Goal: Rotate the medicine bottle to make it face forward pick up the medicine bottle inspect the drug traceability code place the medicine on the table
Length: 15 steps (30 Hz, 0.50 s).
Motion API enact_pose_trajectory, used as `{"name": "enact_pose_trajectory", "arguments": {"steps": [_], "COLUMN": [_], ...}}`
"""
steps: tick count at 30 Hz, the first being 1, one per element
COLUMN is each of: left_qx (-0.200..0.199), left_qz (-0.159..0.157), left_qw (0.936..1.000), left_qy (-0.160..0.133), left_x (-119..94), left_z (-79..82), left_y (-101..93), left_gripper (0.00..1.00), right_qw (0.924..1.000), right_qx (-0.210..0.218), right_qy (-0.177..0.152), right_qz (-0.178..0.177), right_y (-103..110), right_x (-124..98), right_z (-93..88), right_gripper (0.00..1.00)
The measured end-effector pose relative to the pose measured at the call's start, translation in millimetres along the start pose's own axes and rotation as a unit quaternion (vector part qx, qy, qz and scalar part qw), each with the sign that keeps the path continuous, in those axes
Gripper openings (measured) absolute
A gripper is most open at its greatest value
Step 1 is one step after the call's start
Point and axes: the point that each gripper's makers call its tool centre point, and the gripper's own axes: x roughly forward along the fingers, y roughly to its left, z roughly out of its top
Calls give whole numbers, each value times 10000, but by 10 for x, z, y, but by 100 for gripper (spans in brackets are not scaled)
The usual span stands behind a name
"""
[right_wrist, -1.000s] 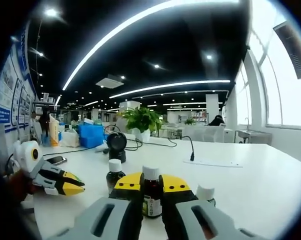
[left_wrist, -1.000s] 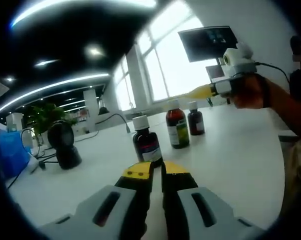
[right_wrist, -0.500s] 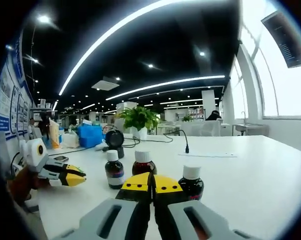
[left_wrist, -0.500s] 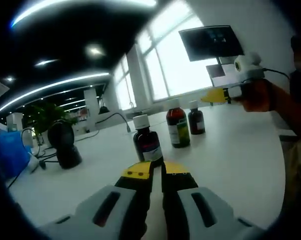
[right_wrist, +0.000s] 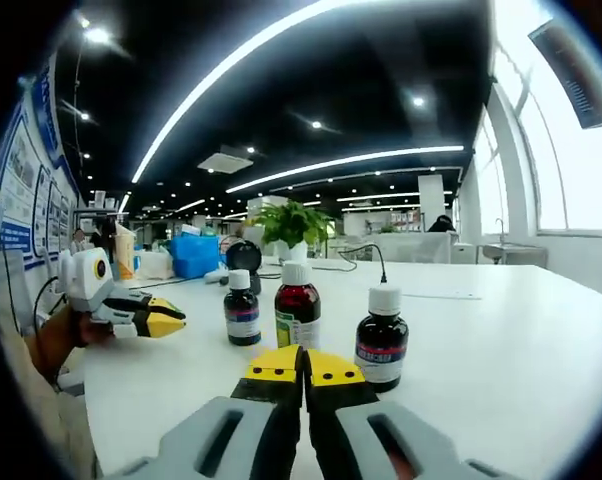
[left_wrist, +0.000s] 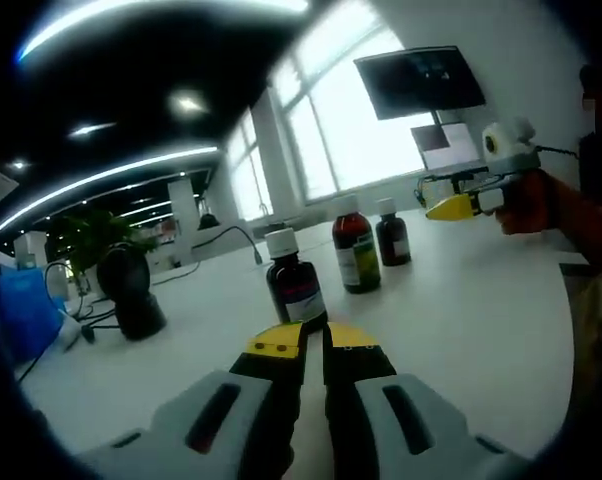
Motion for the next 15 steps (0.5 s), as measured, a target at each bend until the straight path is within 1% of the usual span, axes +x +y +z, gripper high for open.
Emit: {"name": "enact_pose_trajectory", "arguments": {"steps": [3,7,10,13,15], "left_qx": [42,32,65,127,144], "left_qz": [6,25,34,30,35], "left_qw": [10000,10000,10000,9999,9999], "left_qy": [11,9,18,8,6], "left_x": [0,-1,1,2,2], "left_z": [-1,0,-3,4,10], "left_y": [-4,8,12,6,-3], "left_gripper": [0,0,0,0,0], "right_qw": [10000,10000,9999,9999,9999], "right_qx": [5,28,-78,-57,-18], "right_qy": [39,63,85,84,112], "right_qz": [-15,-13,-7,46,-8], "right_y": [-27,-41,-44,-34,-68], "right_x": [-7,-3,-5,-5,3], "right_z": [-67,-112,-129,-147,-169], "right_gripper": [0,0,0,0,0]}}
